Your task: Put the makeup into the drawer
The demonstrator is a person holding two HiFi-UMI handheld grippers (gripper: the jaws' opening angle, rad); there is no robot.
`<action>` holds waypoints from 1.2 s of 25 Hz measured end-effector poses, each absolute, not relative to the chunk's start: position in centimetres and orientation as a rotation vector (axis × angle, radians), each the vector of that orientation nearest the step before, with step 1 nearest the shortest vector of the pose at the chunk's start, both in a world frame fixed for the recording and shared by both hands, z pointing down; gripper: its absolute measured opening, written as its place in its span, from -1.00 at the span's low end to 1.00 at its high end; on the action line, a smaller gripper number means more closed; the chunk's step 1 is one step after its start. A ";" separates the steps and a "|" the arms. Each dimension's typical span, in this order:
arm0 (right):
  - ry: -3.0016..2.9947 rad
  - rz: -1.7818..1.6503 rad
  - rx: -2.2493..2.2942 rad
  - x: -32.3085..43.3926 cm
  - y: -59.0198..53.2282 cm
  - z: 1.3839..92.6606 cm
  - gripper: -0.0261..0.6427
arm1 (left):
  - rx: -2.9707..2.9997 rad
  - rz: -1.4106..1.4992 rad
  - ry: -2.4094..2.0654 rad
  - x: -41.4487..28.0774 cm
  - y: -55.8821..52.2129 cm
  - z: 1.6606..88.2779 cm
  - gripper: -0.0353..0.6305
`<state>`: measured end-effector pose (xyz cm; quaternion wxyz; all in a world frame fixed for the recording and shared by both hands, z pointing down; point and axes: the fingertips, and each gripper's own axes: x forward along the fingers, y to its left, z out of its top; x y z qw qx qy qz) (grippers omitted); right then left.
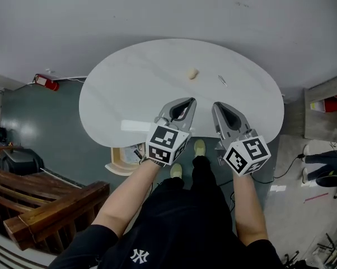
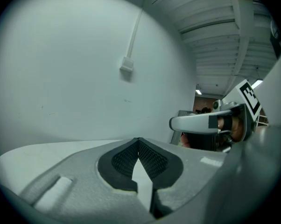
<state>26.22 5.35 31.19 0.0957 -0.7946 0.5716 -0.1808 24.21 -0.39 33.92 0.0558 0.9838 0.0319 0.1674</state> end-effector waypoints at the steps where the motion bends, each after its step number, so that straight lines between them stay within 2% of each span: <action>1: 1.705 -0.549 -2.345 27.0 5.0 31.7 -0.87 | 2.983 0.524 0.078 24.9 -0.8 34.5 -0.87; 10: 1.790 -0.637 -2.286 33.7 1.6 36.8 -0.87 | 2.956 0.622 -0.064 31.4 -4.0 40.1 -0.87; 26: 1.888 -0.772 -2.189 38.2 -4.2 44.0 -0.87 | 2.909 0.807 -0.240 37.4 -9.7 50.9 -0.86; 30: 1.879 -0.807 -2.175 39.1 -4.8 45.4 -0.87 | 2.907 0.848 -0.249 38.2 -10.5 52.8 -0.66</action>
